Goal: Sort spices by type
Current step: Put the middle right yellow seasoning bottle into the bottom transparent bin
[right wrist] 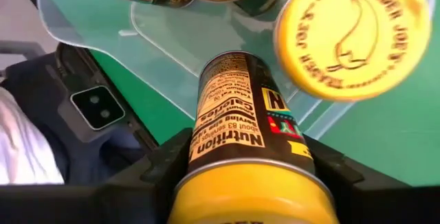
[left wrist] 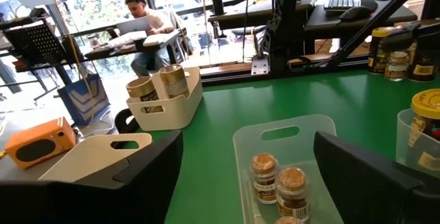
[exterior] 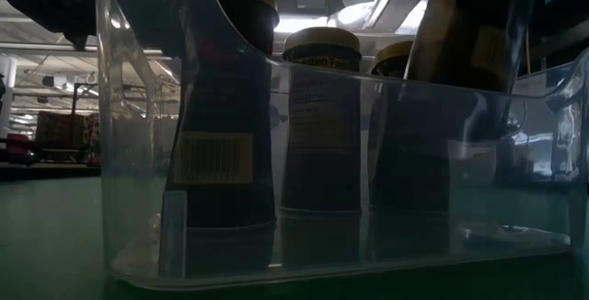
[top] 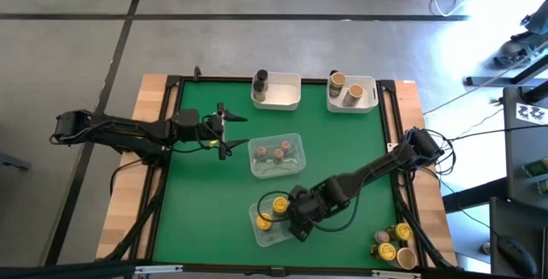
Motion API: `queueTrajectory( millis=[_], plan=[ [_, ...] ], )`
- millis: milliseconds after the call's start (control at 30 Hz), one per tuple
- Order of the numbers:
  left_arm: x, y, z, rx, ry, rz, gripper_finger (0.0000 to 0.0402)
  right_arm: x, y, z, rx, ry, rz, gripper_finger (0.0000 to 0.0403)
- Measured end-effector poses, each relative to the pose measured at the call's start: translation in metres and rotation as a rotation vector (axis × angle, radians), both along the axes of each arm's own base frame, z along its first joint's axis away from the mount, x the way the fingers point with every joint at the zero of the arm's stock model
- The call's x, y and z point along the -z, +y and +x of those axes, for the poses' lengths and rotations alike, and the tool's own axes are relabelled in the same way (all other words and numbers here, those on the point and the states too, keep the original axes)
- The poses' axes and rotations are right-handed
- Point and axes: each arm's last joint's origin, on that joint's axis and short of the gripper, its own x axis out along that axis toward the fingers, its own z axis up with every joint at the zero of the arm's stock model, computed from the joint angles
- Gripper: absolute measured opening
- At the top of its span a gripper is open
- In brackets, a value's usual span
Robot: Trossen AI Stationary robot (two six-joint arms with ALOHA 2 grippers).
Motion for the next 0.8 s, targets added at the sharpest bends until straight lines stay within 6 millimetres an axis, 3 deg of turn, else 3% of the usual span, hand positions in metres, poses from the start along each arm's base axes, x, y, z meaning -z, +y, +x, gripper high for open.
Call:
queueTrajectory(
  millis=[333, 533, 800],
  plan=[
    [0.0, 0.0, 0.0, -0.001, -0.003, -0.006, 0.0314, 0.022, 0.002, 0.004, 0.015, 0.073, -0.045, 0.0207],
    [0.0, 0.0, 0.0, -0.001, 0.0, -0.008, 0.0314, 0.025, 0.003, 0.006, 0.024, 0.081, -0.046, 0.0208],
    [0.0, -0.001, 0.0, 0.002, 0.0, -0.008, 0.0314, 0.023, 0.004, 0.008, 0.049, 0.058, -0.031, 0.0337]
  ],
)
